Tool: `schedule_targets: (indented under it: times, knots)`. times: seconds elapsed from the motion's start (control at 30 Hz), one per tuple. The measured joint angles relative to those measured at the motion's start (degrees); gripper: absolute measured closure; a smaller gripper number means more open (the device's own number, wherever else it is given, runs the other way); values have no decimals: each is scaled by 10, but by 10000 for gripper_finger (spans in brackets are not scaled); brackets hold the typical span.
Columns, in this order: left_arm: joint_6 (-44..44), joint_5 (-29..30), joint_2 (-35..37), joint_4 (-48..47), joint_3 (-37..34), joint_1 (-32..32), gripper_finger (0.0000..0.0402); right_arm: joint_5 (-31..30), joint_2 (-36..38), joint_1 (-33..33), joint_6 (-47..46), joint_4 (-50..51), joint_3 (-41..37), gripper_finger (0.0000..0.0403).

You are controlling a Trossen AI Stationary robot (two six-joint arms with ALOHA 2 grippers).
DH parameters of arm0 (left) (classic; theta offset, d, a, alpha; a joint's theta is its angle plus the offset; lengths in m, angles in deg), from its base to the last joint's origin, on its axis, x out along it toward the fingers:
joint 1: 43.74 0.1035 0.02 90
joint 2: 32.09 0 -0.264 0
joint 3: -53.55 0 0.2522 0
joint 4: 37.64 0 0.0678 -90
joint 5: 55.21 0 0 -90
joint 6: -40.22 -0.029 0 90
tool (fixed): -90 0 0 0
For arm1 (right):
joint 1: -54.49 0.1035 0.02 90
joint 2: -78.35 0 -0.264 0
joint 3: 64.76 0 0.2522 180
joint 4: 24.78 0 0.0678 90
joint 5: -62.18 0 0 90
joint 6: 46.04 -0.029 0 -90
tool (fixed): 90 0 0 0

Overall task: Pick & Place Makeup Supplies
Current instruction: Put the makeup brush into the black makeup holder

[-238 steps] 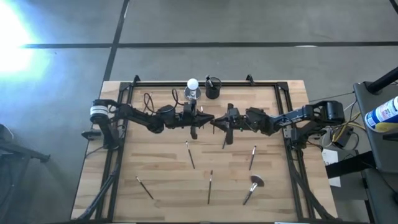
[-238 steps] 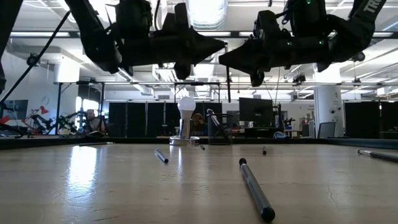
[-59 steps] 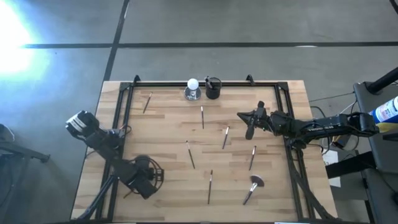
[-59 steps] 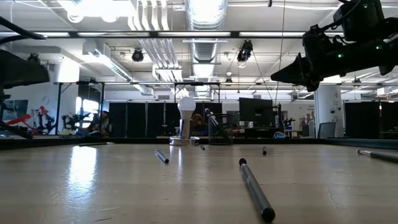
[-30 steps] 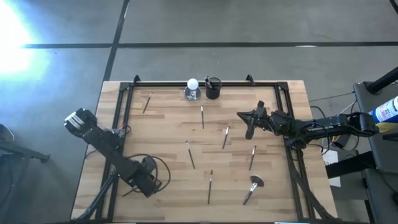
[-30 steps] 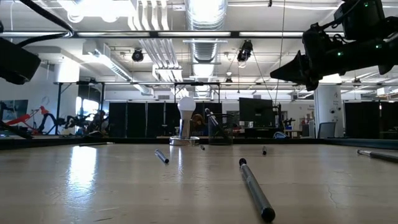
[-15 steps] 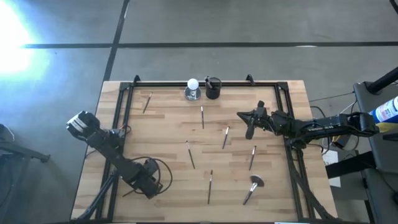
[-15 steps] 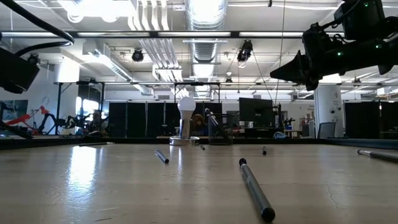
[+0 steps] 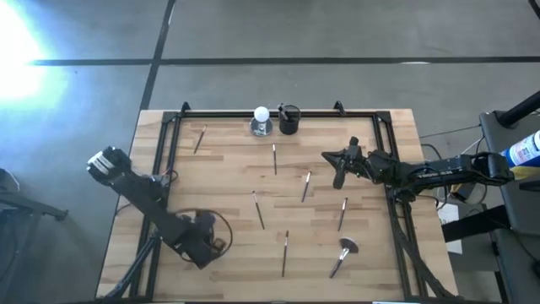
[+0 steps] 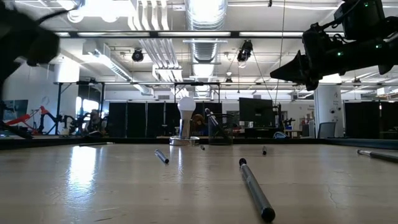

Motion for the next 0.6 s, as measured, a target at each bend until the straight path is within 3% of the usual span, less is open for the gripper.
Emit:
schedule_targets:
  times: [0.17, 0.23, 0.3, 0.4, 0.5, 0.6]
  knots:
    - [-44, 170, 50, 51, -8, 29, 401, 0, 0, 0, 0, 0, 0, 394]
    - [-120, 228, 65, 108, -23, 52, 401, 2, 0, 0, -1, 0, 0, 394]
    - [-232, 250, 75, 205, -46, 81, 401, 2, 0, 0, -2, 0, 0, 394]
    - [-419, 232, 86, 407, -99, 138, 401, 16, -4, 0, -6, 0, 8, 394]
    - [-588, 143, 83, 656, -167, 209, 401, 37, -17, 3, -7, 0, 19, 394]
    - [-697, 51, 69, 855, -216, 286, 401, 49, -36, 11, -17, 0, 34, 394]
